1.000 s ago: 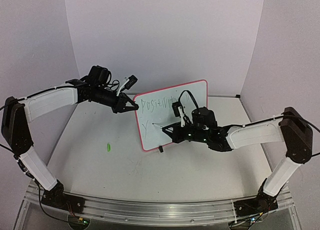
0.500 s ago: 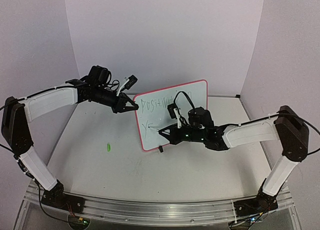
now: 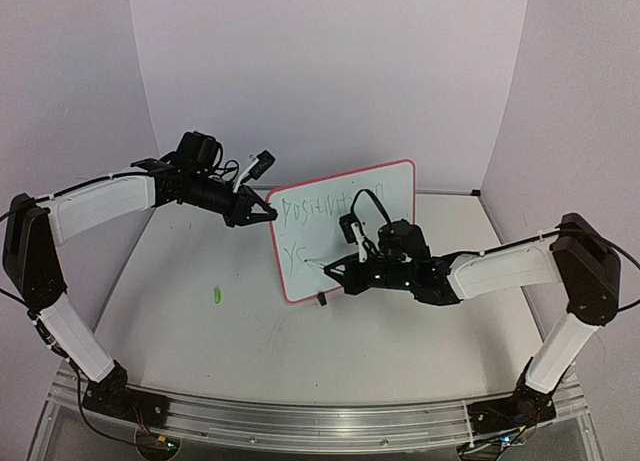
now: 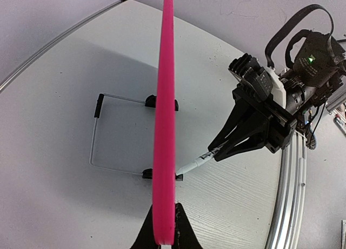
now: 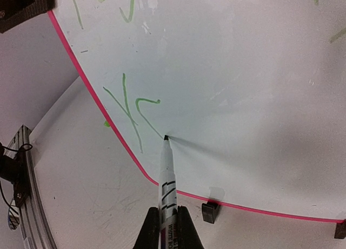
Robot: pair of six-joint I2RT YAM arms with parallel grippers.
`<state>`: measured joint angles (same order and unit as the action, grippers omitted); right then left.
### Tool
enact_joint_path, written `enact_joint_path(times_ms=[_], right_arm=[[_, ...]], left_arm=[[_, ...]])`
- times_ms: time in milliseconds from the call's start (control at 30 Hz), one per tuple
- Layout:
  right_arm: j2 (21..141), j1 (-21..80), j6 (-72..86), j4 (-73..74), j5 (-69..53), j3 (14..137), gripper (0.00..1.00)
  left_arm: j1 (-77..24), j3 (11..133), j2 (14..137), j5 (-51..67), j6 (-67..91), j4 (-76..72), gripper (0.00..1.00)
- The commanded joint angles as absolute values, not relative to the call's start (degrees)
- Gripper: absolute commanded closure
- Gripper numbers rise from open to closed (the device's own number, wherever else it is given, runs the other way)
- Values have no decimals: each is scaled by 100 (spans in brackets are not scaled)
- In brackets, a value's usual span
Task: Write a sentence on the whiteboard
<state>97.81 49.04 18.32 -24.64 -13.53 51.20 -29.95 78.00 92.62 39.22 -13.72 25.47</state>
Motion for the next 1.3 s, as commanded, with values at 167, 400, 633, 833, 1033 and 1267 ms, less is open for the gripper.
enact_joint_path(times_ms=[167,400,633,833,1033,1267], right_arm=[[9496,4875,1636,-2540,-1060,5533,100],[9474,4874,1591,-2520,-1068,5597,100],[9504,4865,1582,-2505,-1124,5643,100],[9436,4871,1577,-2496,-1144,5606,100],[9224,4878,1562,-2496,-1271,5511,100],[9010,4861,1608,-2488,-1246,5240,100]], left_arm=[[-3059,7805,9240,3707,-1663,2961,100],[-3061,7805,9251,3711,-1661,2956,100],[-3059,7805,9268,3718,-1661,2960,100],[-3059,7805,9279,3730,-1656,2958,100],[-3066,7805,9303,3735,-1654,2959,100],[-3067,7813,9330,3744,-1652,2958,100]])
